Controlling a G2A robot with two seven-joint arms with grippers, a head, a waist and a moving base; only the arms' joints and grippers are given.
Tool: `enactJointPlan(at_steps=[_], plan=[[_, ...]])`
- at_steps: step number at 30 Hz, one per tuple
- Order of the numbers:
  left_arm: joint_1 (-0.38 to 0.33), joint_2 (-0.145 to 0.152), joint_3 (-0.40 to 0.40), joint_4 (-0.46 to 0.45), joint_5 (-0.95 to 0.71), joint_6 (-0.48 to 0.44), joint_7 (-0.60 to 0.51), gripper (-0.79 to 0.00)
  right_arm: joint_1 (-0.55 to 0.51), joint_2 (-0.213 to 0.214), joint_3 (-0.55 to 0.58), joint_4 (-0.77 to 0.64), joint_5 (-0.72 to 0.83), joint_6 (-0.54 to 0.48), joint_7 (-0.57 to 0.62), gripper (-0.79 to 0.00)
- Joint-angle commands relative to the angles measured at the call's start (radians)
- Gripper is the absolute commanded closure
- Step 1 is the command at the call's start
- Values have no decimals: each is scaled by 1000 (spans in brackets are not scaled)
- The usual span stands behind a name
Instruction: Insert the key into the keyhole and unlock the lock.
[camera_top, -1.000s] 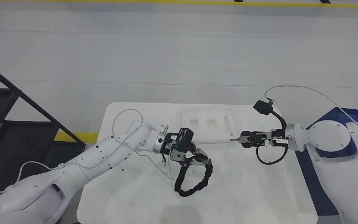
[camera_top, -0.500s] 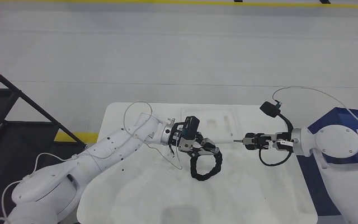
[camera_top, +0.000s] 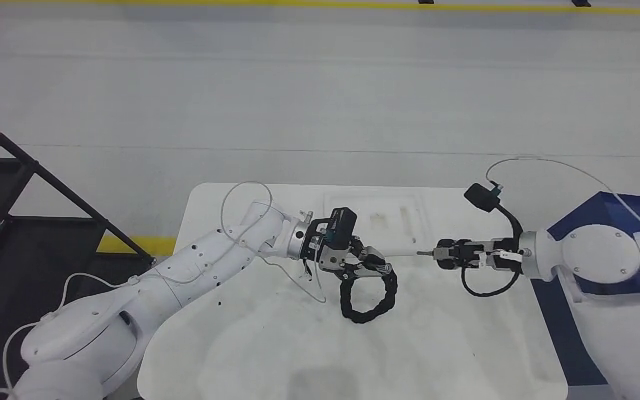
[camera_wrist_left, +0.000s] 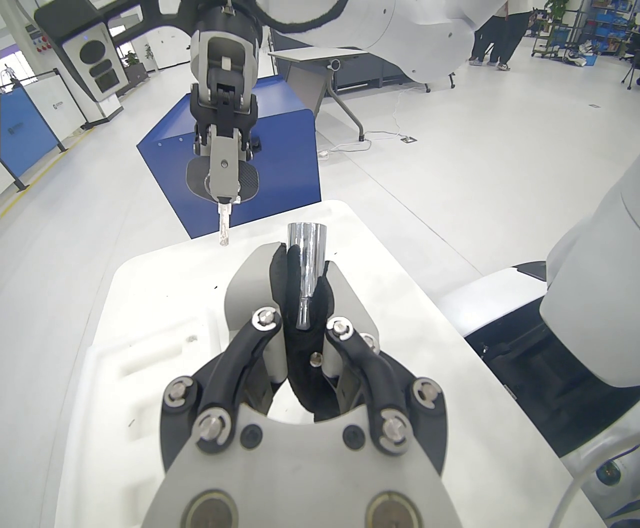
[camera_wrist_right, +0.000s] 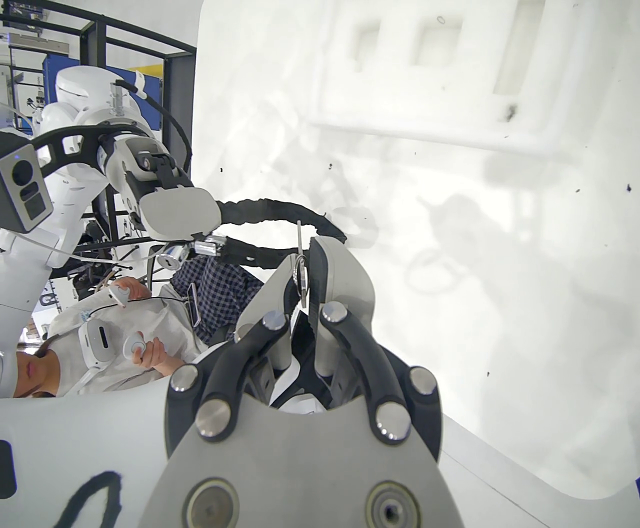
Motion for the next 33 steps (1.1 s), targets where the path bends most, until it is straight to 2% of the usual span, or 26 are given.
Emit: enactJointPlan(at_steps=[1, 6, 10, 17, 21, 27, 33], plan=[[0, 0, 0, 0, 0, 0, 0, 0, 9, 5, -6, 12, -8, 49, 50, 0], [41, -8, -19, -4, 28, 68, 11, 0, 21, 14, 5, -23, -35, 128, 74, 0], [60, -29, -14, 52, 114, 115, 114, 0, -11, 25, 23, -106, -63, 146, 69, 0], [38, -95, 24, 171, 277, 186, 317, 0, -60, 38, 40, -216, -80, 146, 65, 0], [18, -138, 51, 233, 343, 204, 395, 0, -76, 41, 30, -245, -76, 135, 41, 0], [-1, -203, 76, 335, 373, 222, 457, 0, -81, 43, 2, -261, -85, 125, 9, 0], [-10, -251, 86, 415, 372, 251, 486, 0, -81, 46, -10, -275, -78, 124, -12, 0]])
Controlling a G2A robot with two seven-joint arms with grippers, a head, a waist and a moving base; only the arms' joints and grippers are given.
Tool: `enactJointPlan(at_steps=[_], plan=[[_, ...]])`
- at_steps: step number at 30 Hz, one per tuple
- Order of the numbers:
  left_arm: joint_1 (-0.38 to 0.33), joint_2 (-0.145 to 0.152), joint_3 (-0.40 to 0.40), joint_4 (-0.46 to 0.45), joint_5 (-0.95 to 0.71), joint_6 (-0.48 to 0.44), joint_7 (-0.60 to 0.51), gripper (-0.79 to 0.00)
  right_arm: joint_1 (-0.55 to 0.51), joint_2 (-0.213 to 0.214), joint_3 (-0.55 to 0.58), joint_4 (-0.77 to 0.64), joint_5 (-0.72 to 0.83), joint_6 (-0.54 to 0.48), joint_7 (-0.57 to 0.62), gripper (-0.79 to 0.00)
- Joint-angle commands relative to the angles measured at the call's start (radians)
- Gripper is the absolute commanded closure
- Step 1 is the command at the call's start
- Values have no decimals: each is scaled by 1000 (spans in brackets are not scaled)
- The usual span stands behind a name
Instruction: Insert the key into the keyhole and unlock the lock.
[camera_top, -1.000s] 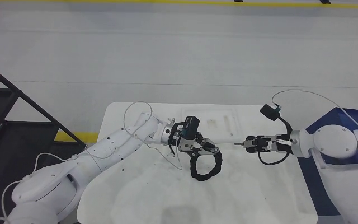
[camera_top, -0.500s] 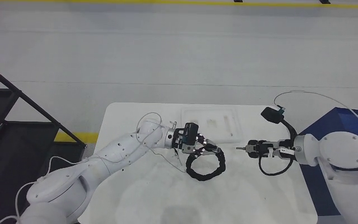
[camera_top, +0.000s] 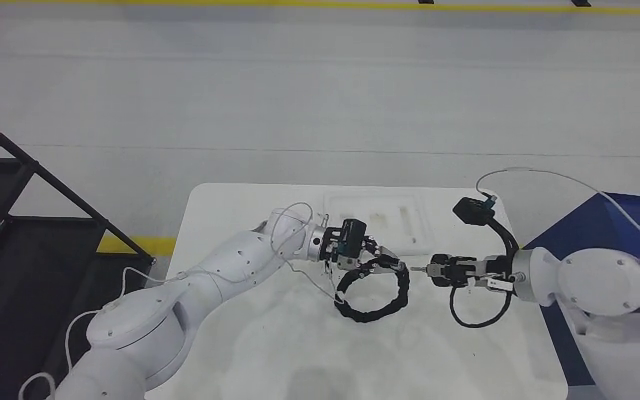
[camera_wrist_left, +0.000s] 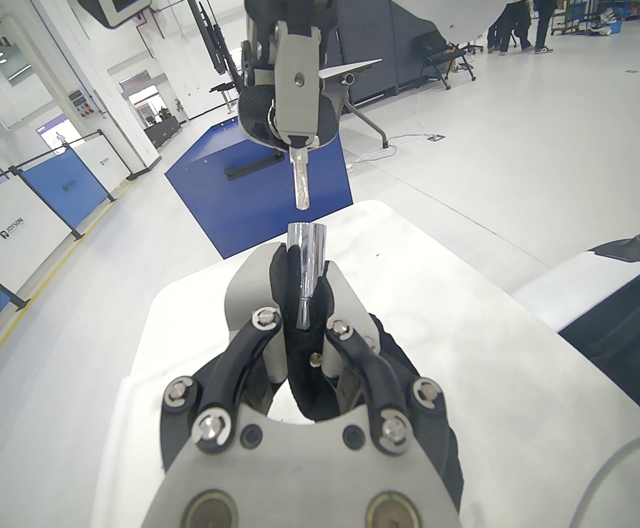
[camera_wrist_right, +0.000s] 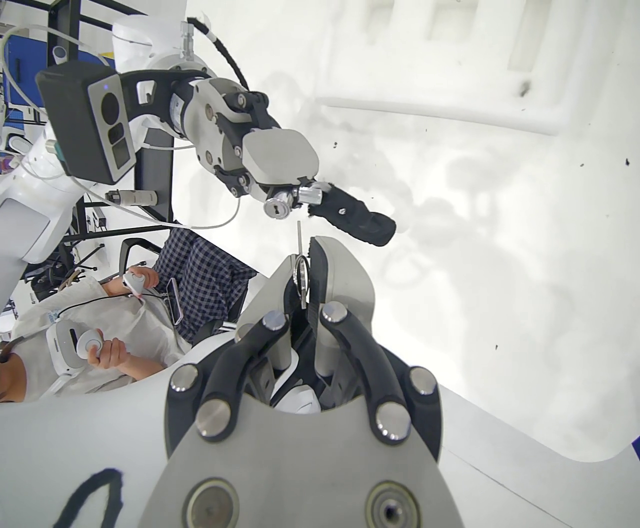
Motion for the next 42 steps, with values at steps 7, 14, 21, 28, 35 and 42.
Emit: enactJointPlan(at_steps=[7, 14, 21, 28, 35, 42], plan=[[3, -44, 14, 71, -20, 27, 27, 0, 1, 2, -23, -9, -6, -6, -47, 0], [-2, -54, 46, 86, -51, 36, 36, 0, 7, 5, -44, 3, -19, -18, -74, 0], [-7, -59, 64, 95, -81, 35, 35, 0, 18, 9, -69, 3, -62, -30, -79, 0], [-10, -57, 64, 102, -77, 33, 33, 0, 28, 12, -85, 0, -85, -40, -74, 0], [-14, -53, 64, 89, -32, 35, 35, 0, 42, 16, -101, 2, -102, -37, -54, 0], [-15, -49, 64, 81, -23, 28, 29, 0, 63, 19, -127, 2, -128, -45, -32, 0]])
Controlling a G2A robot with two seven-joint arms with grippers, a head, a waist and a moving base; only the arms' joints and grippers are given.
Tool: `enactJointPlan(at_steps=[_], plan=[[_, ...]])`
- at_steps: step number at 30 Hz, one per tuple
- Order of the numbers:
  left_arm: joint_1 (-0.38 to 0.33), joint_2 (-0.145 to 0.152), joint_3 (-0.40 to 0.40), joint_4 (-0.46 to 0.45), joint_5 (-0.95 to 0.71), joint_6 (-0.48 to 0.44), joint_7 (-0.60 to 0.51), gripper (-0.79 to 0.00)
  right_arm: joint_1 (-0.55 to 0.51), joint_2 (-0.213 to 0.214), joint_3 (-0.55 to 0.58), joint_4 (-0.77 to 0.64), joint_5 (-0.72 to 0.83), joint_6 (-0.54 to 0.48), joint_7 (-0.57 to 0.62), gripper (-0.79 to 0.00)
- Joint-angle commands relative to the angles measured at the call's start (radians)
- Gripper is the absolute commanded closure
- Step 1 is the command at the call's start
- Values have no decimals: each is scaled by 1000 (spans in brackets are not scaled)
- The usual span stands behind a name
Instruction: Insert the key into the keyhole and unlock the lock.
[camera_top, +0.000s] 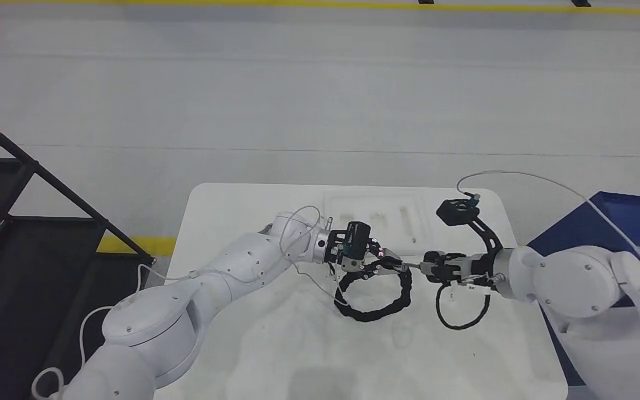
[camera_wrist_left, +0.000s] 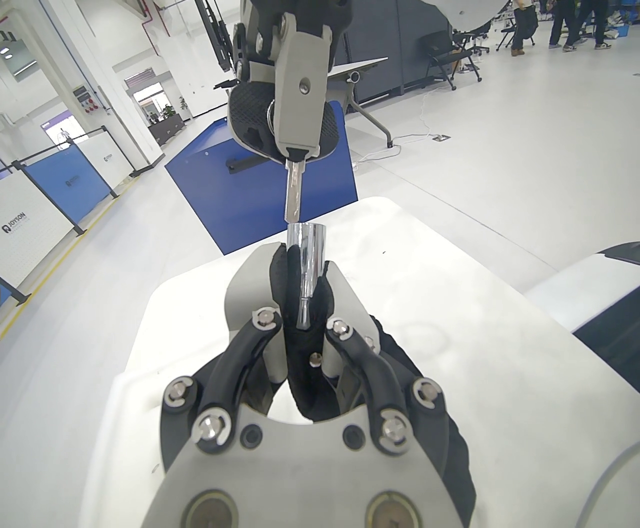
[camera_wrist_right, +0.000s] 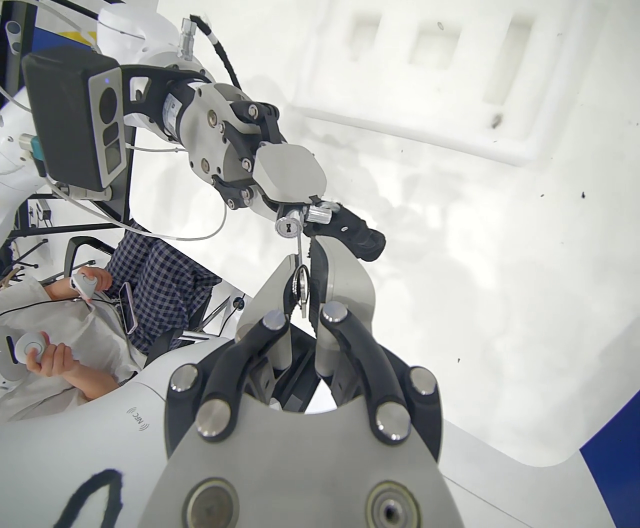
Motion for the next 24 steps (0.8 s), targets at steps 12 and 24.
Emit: enactJointPlan(at_steps=[12, 24], plan=[[0, 1, 0, 6, 5, -3, -3, 0, 33, 3, -40, 6, -22, 7, 23, 0], [-1, 1, 0, 7, 19, 7, 7, 0, 61, 2, -68, 28, -2, 21, 28, 0]])
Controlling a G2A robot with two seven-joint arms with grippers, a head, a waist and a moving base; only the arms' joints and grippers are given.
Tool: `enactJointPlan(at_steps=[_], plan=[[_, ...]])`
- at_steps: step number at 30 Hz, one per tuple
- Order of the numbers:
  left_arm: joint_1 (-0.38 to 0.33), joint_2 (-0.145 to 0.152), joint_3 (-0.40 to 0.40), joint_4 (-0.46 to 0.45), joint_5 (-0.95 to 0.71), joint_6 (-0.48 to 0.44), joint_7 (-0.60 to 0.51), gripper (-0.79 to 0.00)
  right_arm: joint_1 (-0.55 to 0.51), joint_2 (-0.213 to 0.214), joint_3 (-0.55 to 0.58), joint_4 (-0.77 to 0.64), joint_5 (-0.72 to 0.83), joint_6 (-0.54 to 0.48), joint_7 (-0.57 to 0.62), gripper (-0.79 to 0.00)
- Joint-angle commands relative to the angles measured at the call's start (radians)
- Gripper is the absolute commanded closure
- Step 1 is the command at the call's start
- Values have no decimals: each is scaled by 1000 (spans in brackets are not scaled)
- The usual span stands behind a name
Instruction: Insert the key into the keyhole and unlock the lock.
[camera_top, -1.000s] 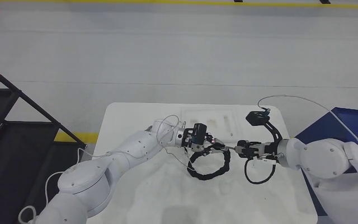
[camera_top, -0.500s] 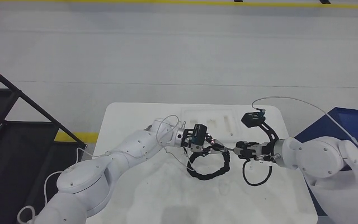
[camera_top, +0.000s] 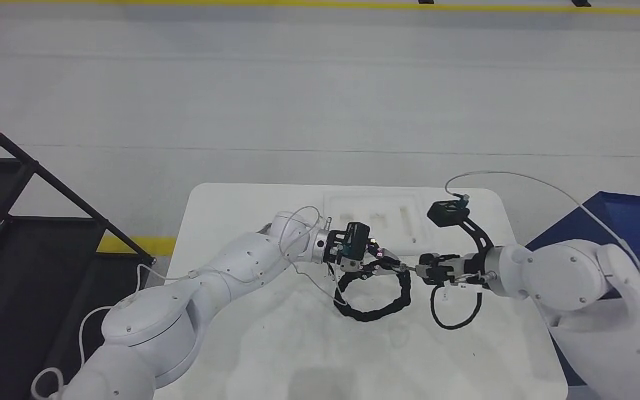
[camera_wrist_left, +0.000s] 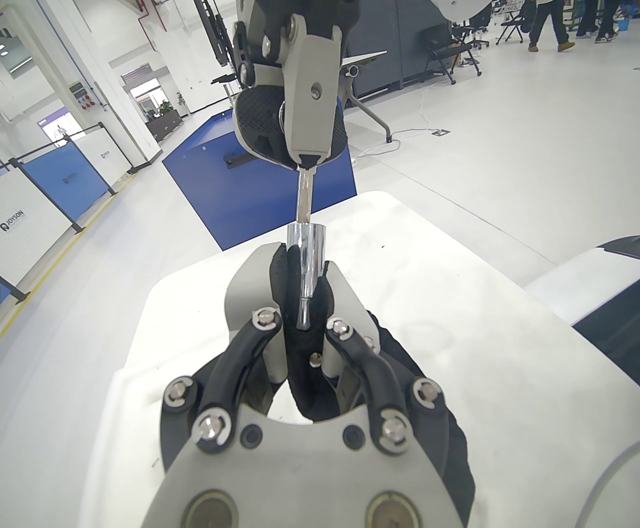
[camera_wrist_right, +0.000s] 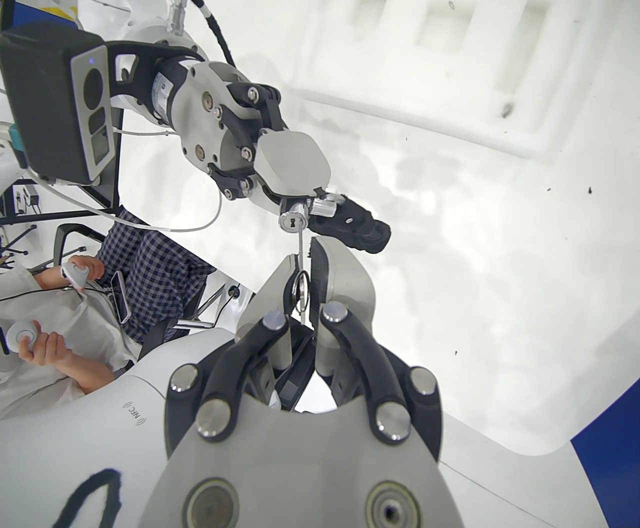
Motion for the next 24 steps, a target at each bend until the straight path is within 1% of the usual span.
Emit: enactJointPlan(at_steps=[1, 24], plan=[[0, 0, 0, 2, 4, 2, 2, 0, 3, 0, -3, 1, 2, 3, 0, 0], [7, -4, 0, 6, -19, -4, -4, 0, 22, 4, -26, 11, 21, 8, -13, 0]])
